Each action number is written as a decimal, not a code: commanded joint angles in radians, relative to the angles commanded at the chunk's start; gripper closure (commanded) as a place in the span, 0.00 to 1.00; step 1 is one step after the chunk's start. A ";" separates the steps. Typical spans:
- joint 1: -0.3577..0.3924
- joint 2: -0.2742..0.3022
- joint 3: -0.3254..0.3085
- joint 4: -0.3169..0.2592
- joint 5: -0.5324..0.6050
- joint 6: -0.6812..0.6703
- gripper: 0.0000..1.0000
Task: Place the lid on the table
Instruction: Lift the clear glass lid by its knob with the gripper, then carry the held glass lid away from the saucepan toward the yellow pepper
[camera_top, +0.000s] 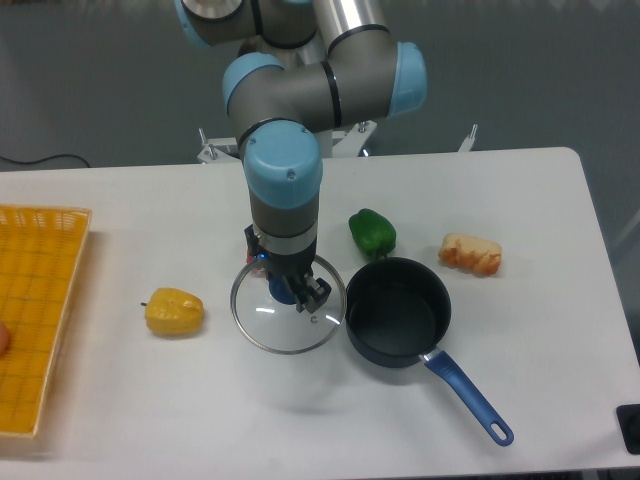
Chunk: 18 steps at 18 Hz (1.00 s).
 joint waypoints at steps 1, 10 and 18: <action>0.000 0.002 0.000 0.002 0.002 -0.002 0.54; -0.012 0.011 -0.011 0.002 0.012 -0.066 0.54; -0.098 -0.002 -0.009 0.002 0.126 -0.167 0.54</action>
